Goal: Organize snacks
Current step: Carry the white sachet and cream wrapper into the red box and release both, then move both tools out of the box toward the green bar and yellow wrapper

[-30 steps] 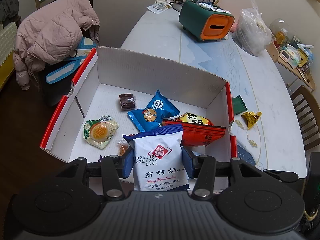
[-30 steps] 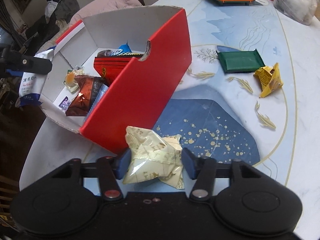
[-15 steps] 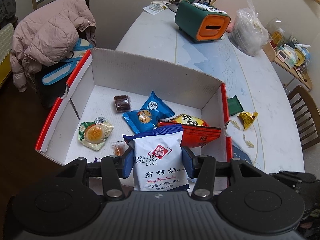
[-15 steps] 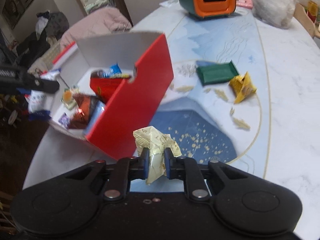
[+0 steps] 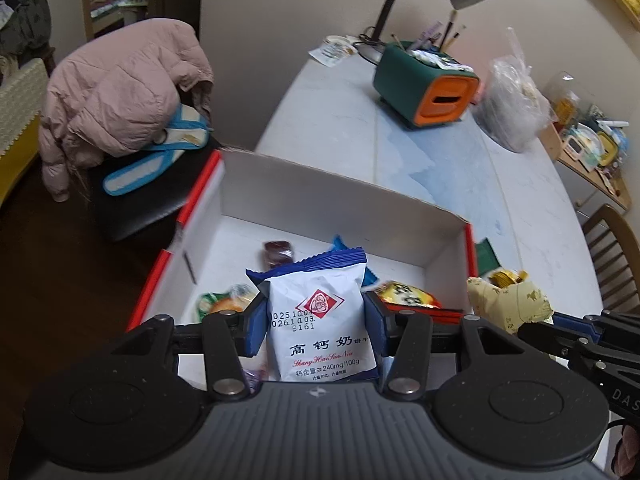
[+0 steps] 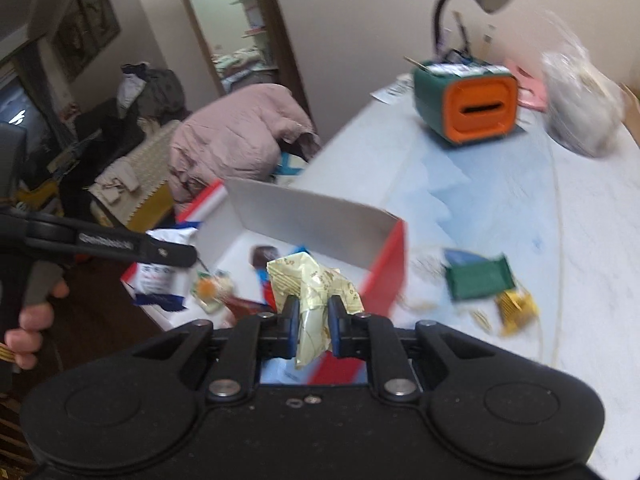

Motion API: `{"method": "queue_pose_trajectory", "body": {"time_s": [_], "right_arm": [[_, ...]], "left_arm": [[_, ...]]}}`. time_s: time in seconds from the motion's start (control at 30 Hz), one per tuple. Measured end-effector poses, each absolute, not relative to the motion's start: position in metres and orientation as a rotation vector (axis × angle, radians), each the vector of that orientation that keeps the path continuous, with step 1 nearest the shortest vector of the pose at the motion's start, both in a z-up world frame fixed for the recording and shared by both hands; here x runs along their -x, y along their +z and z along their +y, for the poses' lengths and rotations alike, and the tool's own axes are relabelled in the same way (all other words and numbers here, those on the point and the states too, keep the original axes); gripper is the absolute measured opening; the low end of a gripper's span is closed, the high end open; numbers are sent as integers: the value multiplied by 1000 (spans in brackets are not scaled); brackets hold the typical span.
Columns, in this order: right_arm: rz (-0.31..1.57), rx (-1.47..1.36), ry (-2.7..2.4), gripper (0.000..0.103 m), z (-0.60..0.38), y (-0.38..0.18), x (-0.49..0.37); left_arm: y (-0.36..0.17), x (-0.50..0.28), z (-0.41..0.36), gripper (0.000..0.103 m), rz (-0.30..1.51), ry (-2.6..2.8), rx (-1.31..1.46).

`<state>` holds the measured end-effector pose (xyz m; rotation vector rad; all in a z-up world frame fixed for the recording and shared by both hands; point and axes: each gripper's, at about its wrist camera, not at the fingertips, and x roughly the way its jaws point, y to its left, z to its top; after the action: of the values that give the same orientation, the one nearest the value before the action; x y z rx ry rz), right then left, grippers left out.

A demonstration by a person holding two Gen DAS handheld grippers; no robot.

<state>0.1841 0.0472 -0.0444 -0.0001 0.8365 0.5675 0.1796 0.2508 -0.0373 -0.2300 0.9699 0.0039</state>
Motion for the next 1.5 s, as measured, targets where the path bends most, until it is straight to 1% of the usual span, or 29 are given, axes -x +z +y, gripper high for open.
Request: {"method": "queue_pose_trajectory", "body": {"time_s": [0.1, 0.27, 0.5, 0.83, 0.9, 1.0, 1.27, 1.5], "right_arm": [[835, 24, 599, 13, 68, -46, -190], [887, 67, 615, 13, 97, -65, -196], [969, 91, 606, 14, 108, -91, -200], [980, 78, 615, 26, 99, -95, -187], [974, 80, 617, 29, 98, -94, -185], [964, 77, 621, 33, 95, -90, -182], [921, 61, 622, 41, 83, -74, -171], [871, 50, 604, 49, 63, -55, -161]], "left_arm": [[-42, -183, 260, 49, 983, 25, 218], [-59, -190, 271, 49, 1017, 62, 189], [-83, -195, 274, 49, 1062, 71, 171], [-86, -189, 264, 49, 1055, 41, 161], [-84, -187, 264, 53, 1050, 35, 169], [-79, -183, 262, 54, 1035, 30, 173], [-56, -166, 249, 57, 966, -17, 171], [-35, -157, 220, 59, 904, -90, 156]]}}
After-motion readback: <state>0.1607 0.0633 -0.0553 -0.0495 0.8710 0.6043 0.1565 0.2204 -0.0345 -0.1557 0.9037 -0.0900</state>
